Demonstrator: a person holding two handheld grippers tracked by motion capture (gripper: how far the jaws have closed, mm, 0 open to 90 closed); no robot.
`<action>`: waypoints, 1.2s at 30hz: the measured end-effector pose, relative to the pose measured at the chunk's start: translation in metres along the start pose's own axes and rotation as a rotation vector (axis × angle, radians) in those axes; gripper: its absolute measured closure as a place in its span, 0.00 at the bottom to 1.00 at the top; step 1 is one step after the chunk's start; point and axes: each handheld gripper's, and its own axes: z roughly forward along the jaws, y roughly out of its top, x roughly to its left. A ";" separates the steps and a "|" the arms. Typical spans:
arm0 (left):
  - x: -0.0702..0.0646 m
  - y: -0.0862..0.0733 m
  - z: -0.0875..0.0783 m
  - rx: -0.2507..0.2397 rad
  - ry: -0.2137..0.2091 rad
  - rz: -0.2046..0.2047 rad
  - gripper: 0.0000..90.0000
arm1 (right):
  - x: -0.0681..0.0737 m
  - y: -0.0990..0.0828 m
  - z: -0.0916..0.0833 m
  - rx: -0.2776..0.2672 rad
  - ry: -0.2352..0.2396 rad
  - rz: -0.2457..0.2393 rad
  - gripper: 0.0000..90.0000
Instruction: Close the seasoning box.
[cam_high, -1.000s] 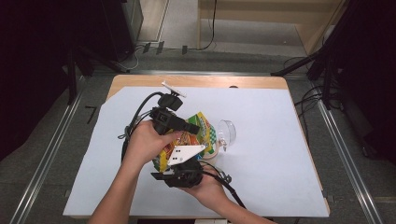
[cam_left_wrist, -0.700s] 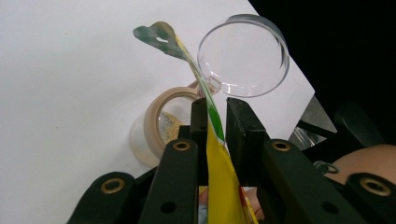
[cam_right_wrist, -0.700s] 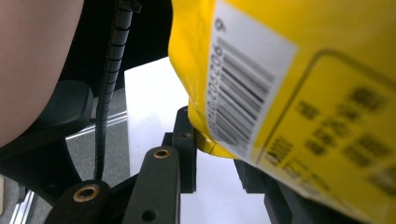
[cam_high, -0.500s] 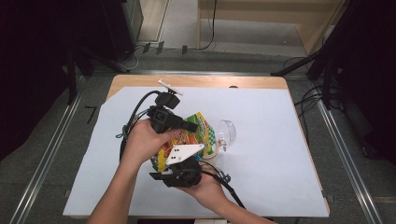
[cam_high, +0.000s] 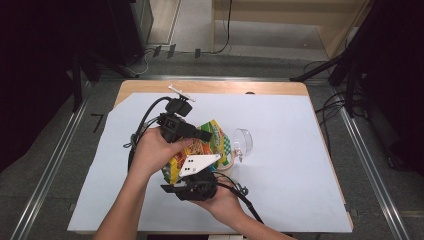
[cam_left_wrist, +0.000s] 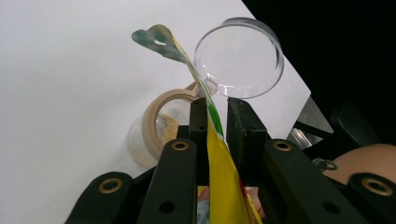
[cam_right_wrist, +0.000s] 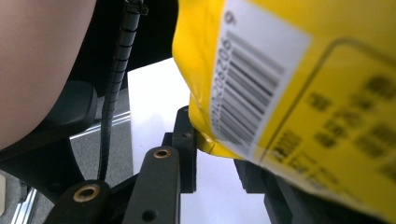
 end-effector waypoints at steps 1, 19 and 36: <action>0.001 0.000 0.000 -0.003 0.003 -0.002 0.90 | 0.000 0.000 0.000 0.001 0.001 -0.002 0.82; 0.005 -0.001 0.001 -0.003 -0.016 -0.011 0.87 | 0.001 -0.001 -0.002 0.002 0.016 0.002 0.81; 0.003 -0.002 0.001 -0.005 -0.001 -0.003 0.87 | 0.001 -0.001 -0.002 0.007 0.015 -0.005 0.81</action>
